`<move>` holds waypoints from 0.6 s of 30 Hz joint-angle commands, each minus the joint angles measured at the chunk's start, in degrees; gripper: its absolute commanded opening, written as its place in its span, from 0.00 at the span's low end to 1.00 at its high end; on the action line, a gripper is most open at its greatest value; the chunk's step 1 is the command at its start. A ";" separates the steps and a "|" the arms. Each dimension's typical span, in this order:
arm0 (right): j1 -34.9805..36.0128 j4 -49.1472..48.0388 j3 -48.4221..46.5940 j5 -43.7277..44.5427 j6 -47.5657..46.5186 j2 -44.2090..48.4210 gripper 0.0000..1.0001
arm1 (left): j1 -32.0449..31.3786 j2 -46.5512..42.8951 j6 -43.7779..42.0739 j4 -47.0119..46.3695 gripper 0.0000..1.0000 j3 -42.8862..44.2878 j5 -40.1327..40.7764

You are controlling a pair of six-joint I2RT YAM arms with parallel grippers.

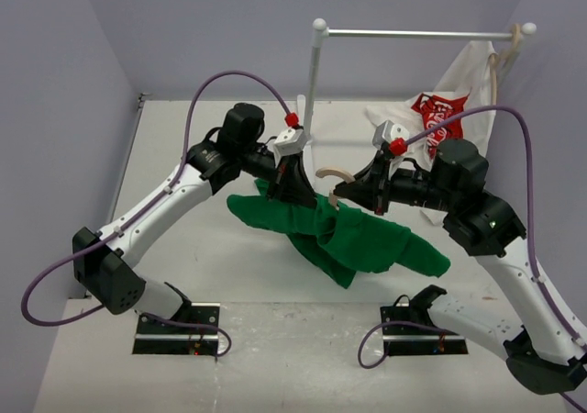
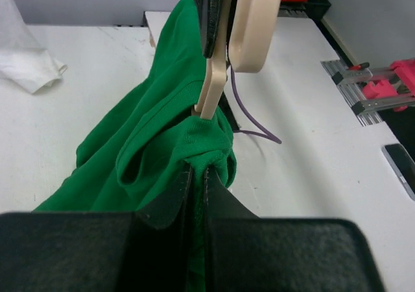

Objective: Place the t-shirt on the hanger

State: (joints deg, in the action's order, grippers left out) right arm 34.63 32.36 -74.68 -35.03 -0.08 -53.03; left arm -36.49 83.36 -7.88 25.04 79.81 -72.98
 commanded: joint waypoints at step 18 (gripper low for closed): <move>-0.44 4.20 -6.57 29.69 8.73 14.01 0.00 | 3.00 -34.78 23.60 -34.66 1.00 -27.76 71.18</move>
State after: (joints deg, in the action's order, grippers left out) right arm 34.24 34.40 -75.45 -8.83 5.76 -39.21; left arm -33.65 54.27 11.02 5.00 60.84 -18.01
